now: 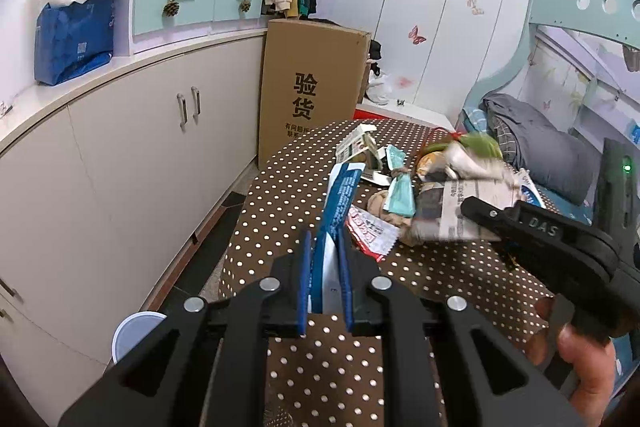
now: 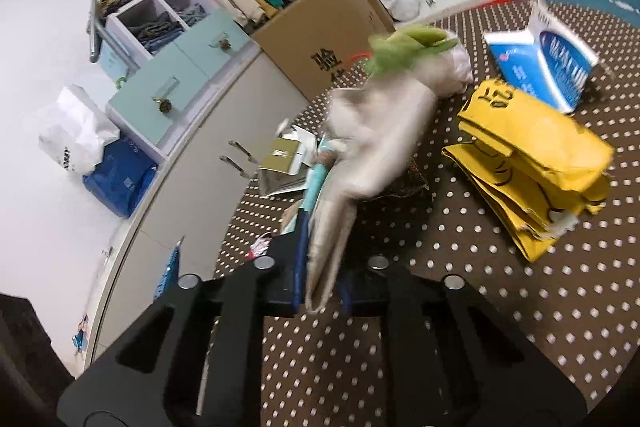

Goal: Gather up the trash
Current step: 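Grasp the crumpled paper wrapper with the right tool while the left tool holds the blue tube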

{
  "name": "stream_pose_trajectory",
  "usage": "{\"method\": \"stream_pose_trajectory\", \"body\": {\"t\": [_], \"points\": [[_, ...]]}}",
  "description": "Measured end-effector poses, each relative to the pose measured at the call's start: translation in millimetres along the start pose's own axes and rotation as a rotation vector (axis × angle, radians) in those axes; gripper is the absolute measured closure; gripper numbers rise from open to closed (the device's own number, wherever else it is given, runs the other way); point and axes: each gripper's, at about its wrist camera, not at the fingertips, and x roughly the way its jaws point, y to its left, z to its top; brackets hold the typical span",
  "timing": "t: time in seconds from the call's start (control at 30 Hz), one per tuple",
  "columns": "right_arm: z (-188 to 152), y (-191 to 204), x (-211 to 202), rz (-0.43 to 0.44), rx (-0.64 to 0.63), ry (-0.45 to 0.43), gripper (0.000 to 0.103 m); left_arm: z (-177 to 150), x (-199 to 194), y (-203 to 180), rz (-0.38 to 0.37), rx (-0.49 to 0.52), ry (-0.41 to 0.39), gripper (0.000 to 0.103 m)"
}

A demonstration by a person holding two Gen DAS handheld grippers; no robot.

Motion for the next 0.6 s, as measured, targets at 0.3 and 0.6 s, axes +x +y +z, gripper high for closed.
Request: {"method": "stream_pose_trajectory", "body": {"t": [0.3, 0.6], "points": [[-11, 21, -50, 0.016, -0.068, -0.061, 0.094, -4, -35, -2, -0.022, 0.001, -0.040, 0.090], [-27, 65, -83, 0.053, -0.193, -0.120, 0.095, -11, -62, 20, -0.012, -0.051, -0.074, 0.090]]}}
